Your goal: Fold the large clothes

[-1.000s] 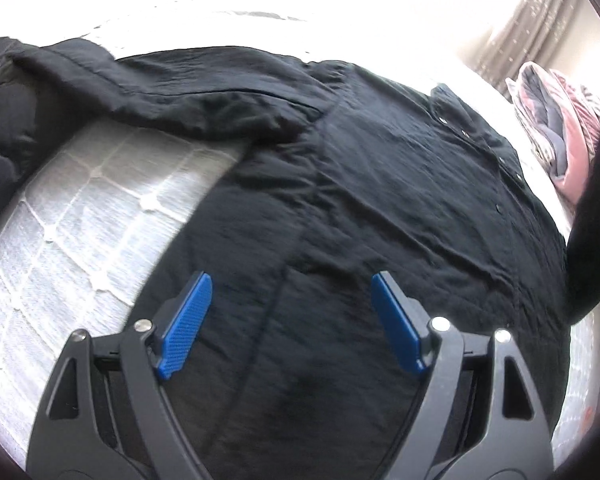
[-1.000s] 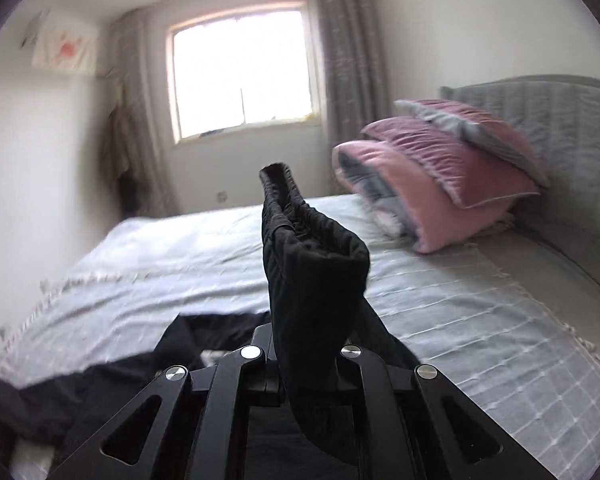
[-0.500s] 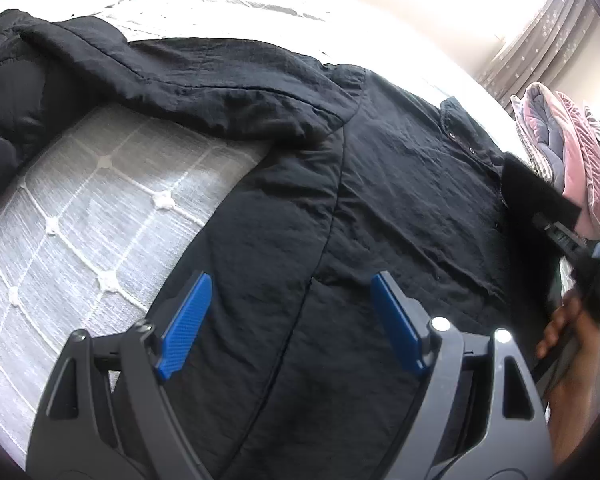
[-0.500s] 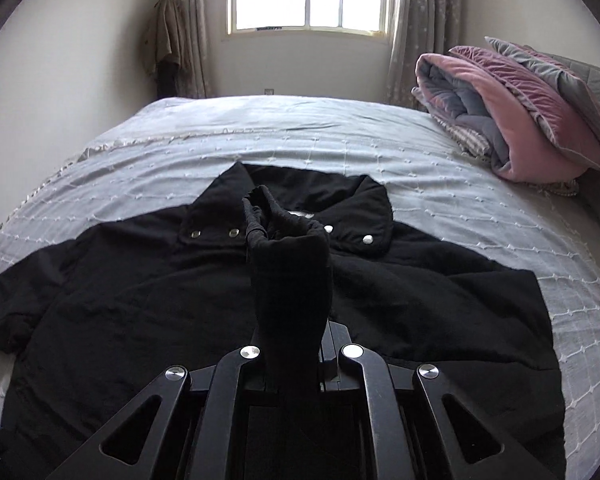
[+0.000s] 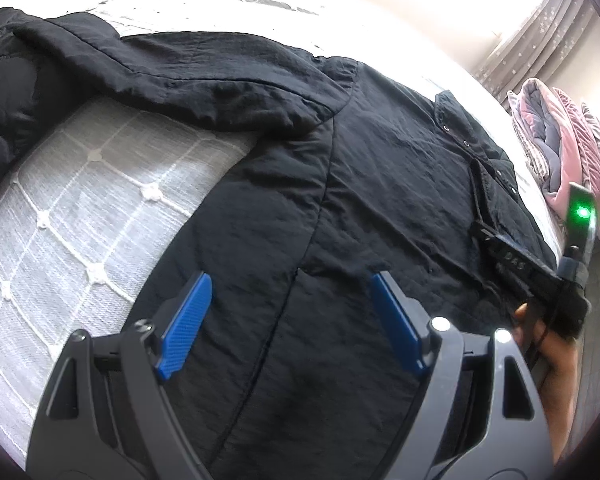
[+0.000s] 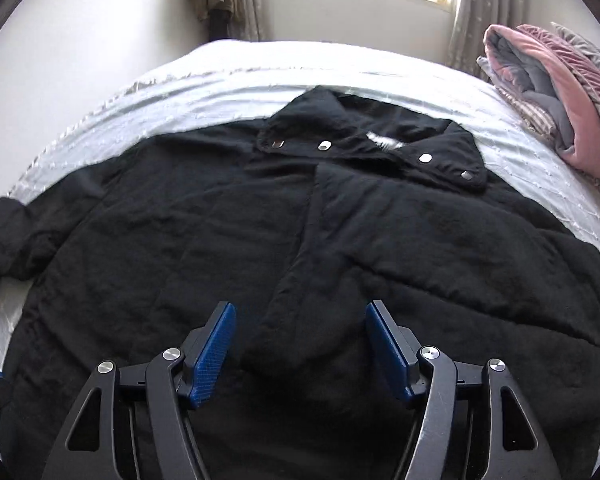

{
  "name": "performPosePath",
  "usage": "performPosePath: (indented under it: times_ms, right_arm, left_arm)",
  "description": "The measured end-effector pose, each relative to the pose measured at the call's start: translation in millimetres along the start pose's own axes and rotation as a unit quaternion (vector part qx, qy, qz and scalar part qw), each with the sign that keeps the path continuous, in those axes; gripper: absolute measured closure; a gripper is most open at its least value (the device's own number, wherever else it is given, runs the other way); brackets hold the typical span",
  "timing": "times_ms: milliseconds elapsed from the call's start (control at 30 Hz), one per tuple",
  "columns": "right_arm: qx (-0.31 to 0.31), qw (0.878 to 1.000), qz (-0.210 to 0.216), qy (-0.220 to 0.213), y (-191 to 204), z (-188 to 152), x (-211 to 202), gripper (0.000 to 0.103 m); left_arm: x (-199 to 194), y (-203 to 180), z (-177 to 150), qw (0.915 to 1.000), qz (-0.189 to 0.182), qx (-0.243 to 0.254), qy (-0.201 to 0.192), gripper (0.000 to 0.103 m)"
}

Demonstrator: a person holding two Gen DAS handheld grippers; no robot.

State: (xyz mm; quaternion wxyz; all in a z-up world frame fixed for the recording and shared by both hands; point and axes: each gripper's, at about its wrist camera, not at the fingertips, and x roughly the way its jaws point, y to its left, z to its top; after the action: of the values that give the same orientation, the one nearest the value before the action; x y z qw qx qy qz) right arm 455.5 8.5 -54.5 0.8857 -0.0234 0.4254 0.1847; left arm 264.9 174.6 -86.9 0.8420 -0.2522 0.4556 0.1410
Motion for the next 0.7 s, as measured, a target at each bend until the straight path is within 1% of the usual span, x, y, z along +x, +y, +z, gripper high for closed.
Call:
performPosePath:
  times_ms: [67,100,200,233,267,300,333,400,500,533,600,633,700]
  right_arm:
    - [0.0,1.0,-0.007,0.018,2.0,-3.7,12.0,0.032]
    - [-0.005,1.0,-0.011,0.019,3.5,-5.3,14.9,0.03]
    - [-0.017,0.999,-0.02,0.02,9.2,-6.6,13.8,0.03]
    - [-0.011,0.999,-0.015,0.026,10.0,-5.5,6.2,0.03]
    - [0.0,1.0,-0.001,0.022,9.2,-6.0,-6.8,0.03]
    - [0.009,1.0,0.013,0.013,8.0,-7.9,-18.9,0.03]
    - [0.023,0.999,0.036,-0.003,5.4,-12.6,-40.7,0.03]
    - [0.052,0.997,0.062,-0.011,-2.6,-28.5,-78.6,0.029]
    - [0.091,0.992,0.093,0.01,-18.5,-57.5,-110.6,0.025]
    - [0.11,0.989,0.097,0.026,-27.4,-70.9,-118.2,0.025]
    - [0.142,0.985,0.087,0.043,-42.4,-92.7,-129.0,0.025]
    - [0.158,0.983,0.086,0.042,-50.3,-106.1,-137.3,0.025]
    - [0.164,0.982,0.091,0.031,-57.0,-123.9,-148.5,0.025]
  left_arm:
    - [0.6,0.8,0.2,1.0,0.0,-0.002,0.001,0.021]
    - [0.8,0.6,0.3,1.0,-0.001,-0.003,0.001,0.021]
    - [2.4,-0.2,0.4,1.0,0.002,0.001,0.002,0.021]
    - [2.1,0.3,0.6,1.0,0.003,0.0,0.002,0.021]
    - [1.9,0.9,0.9,1.0,0.003,-0.001,0.001,0.021]
    - [1.7,2.2,1.8,1.0,0.005,-0.003,0.0,0.021]
    - [1.8,3.6,2.6,1.0,0.007,-0.005,-0.001,0.021]
    - [-1.2,8.1,5.4,0.9998,0.016,-0.011,-0.01,0.021]
    - [-9.1,17.6,10.8,0.9991,0.03,-0.017,-0.024,0.021]
    - [-11.7,21.8,13.2,0.9989,0.031,-0.021,-0.027,0.021]
    - [-20.4,37.3,20.5,0.9981,0.032,-0.041,-0.032,0.021]
    - [-24.1,44.9,24.0,0.9976,0.032,-0.052,-0.032,0.021]
    - [-34.4,63.0,34.7,0.996,0.027,-0.075,-0.041,0.021]
